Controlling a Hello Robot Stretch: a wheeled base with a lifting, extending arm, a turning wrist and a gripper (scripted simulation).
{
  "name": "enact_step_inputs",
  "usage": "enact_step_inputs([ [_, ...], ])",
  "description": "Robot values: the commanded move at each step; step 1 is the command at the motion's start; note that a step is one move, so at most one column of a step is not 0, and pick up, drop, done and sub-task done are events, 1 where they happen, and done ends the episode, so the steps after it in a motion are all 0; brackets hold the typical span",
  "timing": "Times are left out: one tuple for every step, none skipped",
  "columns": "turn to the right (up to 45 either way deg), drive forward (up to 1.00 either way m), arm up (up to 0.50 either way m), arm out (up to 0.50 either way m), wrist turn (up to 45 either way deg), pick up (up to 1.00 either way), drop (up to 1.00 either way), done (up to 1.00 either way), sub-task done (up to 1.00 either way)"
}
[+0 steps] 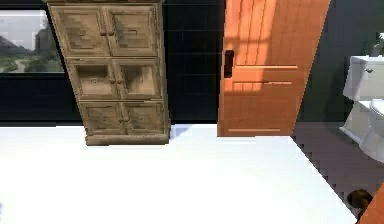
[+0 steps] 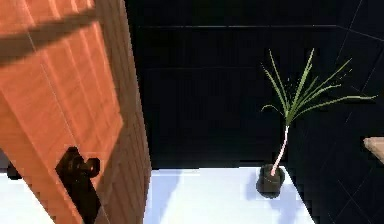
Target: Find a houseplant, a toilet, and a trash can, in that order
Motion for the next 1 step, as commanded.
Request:
enact_step_inputs([
  [9.0, 0.00, 0.00, 0.00, 0.0, 0.00, 0.00, 0.00, 0.00],
])
